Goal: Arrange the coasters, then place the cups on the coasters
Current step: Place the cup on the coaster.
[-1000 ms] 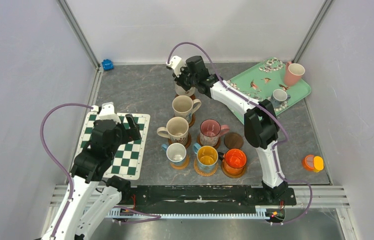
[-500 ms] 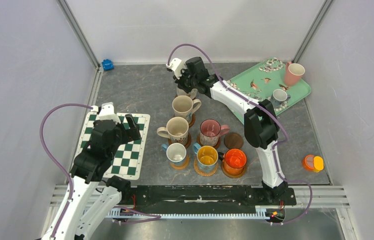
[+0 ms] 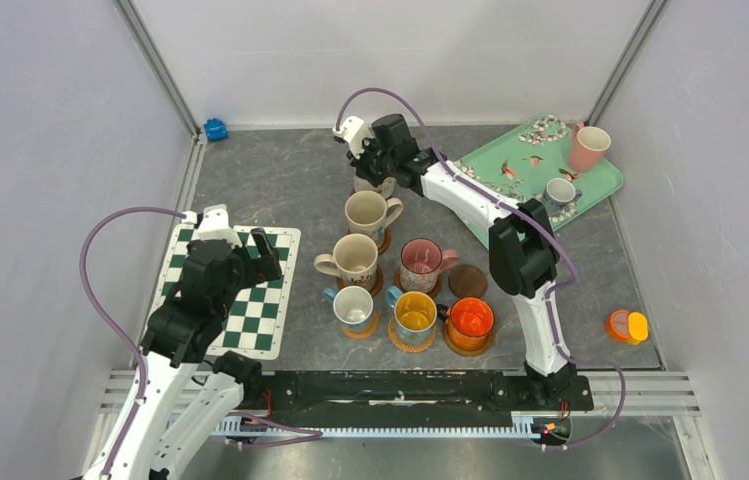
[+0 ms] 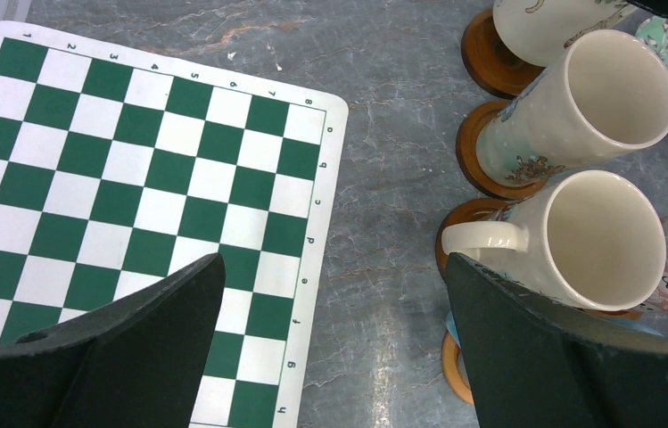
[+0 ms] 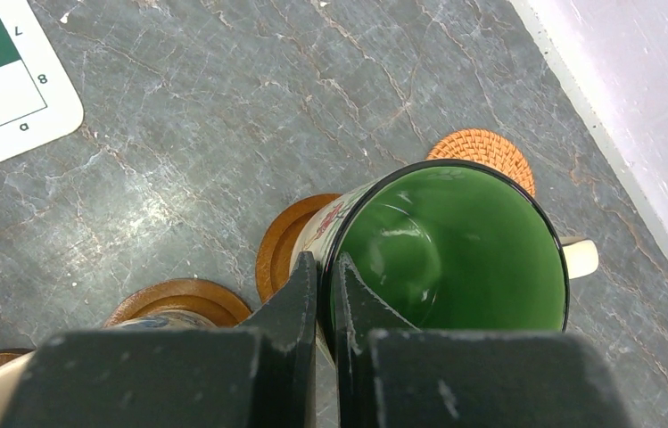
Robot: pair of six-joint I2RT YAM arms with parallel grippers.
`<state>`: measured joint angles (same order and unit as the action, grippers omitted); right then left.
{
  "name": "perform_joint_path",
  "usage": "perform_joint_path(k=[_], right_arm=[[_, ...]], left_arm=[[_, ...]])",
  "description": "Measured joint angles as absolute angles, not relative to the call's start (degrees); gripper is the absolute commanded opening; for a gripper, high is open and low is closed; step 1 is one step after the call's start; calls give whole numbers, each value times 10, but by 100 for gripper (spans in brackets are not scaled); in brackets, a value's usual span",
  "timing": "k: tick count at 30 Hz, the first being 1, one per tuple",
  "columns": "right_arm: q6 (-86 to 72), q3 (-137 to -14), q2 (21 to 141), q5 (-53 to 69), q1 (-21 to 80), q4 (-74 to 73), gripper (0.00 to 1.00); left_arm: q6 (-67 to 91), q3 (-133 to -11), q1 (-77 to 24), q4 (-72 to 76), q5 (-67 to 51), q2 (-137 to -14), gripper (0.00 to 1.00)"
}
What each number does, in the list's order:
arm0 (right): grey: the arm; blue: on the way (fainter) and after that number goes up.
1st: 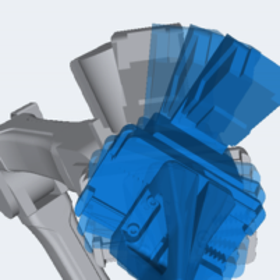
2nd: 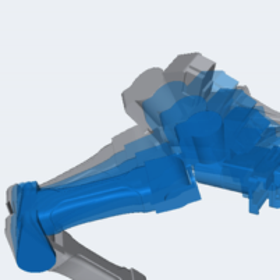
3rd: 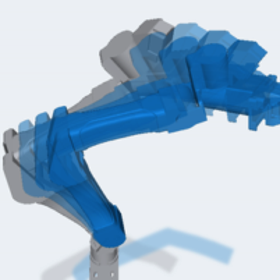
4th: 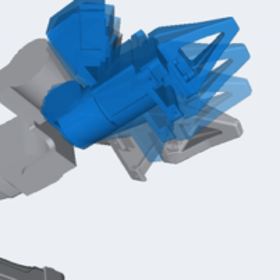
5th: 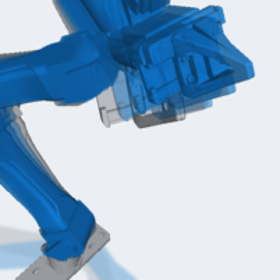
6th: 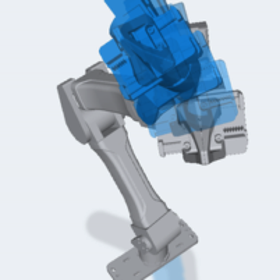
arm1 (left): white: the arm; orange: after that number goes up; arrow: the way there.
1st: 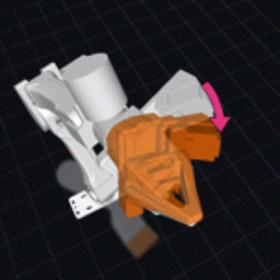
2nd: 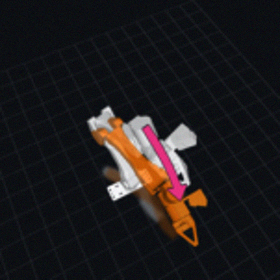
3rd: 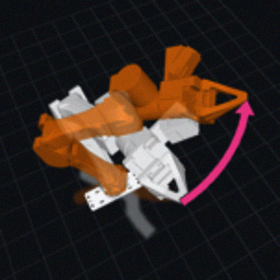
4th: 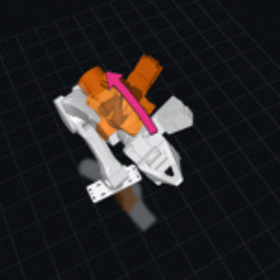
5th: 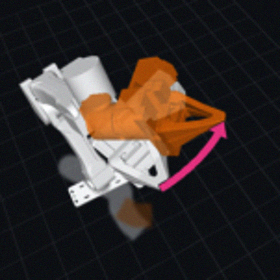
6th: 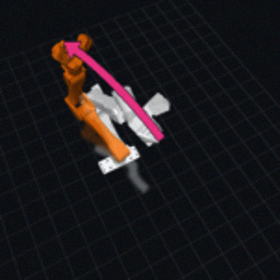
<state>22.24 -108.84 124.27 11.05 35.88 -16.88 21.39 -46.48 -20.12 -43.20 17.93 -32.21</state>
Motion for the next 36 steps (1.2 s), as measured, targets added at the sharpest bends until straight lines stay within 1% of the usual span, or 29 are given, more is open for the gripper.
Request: perform_joint_path(k=[36], right_arm=[[198, -1089, 1255, 136, 366, -181, 0]], left_arm=[[214, -463, -208, -432, 180, -314, 100]])
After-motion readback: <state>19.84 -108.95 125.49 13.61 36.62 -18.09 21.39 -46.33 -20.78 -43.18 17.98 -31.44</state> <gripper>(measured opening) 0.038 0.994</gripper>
